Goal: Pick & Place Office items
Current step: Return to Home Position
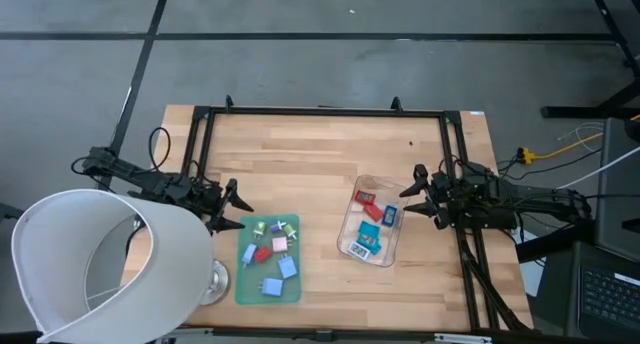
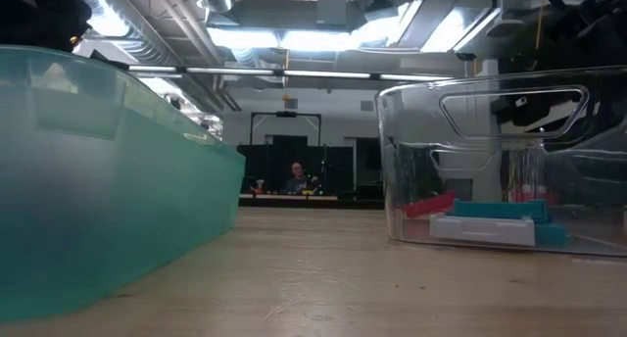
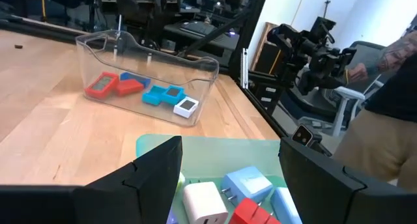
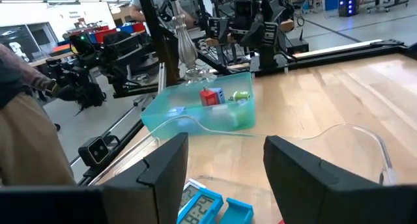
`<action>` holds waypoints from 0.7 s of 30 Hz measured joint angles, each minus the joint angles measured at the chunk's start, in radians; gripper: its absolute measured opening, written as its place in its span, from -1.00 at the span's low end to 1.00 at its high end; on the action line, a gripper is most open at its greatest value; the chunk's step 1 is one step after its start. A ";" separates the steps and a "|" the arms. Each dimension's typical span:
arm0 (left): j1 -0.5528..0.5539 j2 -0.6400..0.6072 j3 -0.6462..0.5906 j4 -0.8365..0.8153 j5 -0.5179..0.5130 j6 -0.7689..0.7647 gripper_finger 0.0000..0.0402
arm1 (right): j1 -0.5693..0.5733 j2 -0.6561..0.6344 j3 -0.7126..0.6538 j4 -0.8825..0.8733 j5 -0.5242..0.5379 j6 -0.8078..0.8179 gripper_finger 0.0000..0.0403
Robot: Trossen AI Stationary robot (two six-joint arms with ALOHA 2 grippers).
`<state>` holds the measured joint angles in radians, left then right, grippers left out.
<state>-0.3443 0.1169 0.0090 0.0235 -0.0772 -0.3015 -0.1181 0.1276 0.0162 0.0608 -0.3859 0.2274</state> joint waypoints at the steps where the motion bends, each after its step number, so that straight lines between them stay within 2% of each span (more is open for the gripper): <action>1: 0.000 0.000 0.000 0.000 0.000 0.000 0.25 | 0.000 0.000 0.000 0.000 0.000 0.000 0.00; 21: 0.000 0.000 0.000 0.002 0.000 0.000 0.25 | 0.000 0.000 0.000 0.000 0.004 0.000 0.00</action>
<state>-0.3443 0.1169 0.0090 0.0254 -0.0776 -0.3016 -0.1181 0.1276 0.0166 0.0612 -0.3820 0.2272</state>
